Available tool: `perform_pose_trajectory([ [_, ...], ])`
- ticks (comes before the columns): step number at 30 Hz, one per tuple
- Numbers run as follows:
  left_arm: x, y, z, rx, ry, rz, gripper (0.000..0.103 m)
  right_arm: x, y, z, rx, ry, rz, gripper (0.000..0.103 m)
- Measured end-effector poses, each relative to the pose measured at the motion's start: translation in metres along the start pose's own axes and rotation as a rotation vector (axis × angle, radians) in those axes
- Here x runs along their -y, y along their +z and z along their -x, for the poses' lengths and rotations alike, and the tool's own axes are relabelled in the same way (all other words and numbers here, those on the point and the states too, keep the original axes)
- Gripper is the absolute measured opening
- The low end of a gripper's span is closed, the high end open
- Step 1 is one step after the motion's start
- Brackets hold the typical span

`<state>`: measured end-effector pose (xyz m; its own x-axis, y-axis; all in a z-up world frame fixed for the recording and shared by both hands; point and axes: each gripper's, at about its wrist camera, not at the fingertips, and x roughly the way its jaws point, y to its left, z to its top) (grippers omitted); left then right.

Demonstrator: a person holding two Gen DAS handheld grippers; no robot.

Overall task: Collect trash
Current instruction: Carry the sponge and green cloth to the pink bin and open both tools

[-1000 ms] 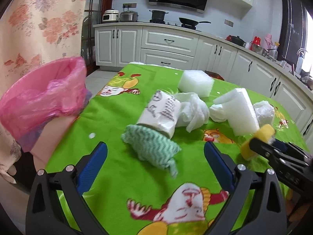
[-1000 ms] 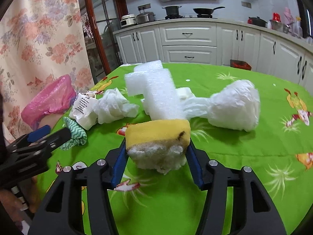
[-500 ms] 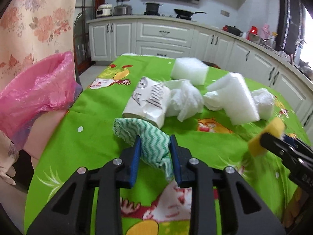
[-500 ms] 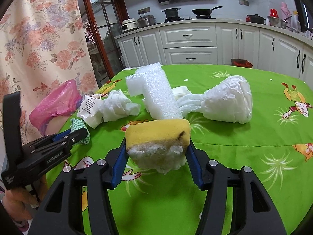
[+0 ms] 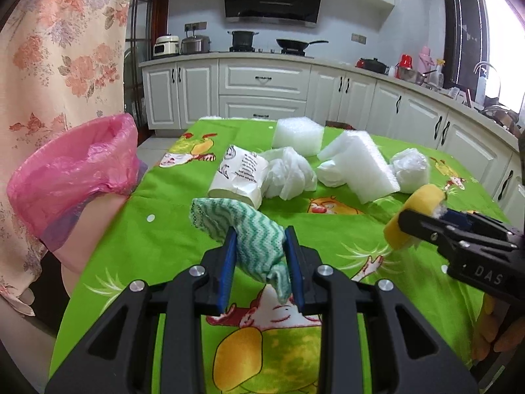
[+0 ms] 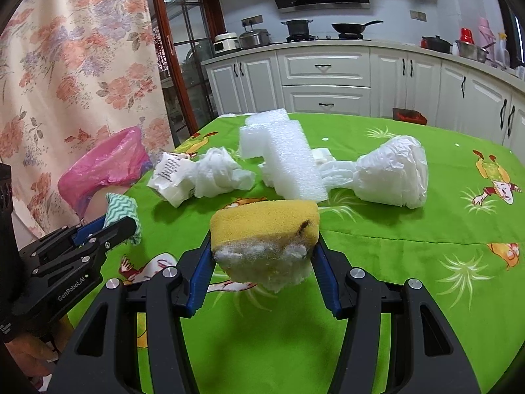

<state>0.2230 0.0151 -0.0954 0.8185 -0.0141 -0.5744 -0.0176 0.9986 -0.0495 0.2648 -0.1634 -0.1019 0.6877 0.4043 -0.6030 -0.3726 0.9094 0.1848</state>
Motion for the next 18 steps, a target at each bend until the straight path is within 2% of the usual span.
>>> perform_pose_trajectory([
  [8,-0.008,-0.001,0.024,0.052,-0.009,0.011,0.028,-0.022,-0.004,0.008,0.010,0.013,0.045,0.053],
  [18,-0.028,-0.010,0.045,0.083,0.016,0.018,0.028,-0.046,-0.005,0.010,0.016,0.044,0.080,0.053],
])
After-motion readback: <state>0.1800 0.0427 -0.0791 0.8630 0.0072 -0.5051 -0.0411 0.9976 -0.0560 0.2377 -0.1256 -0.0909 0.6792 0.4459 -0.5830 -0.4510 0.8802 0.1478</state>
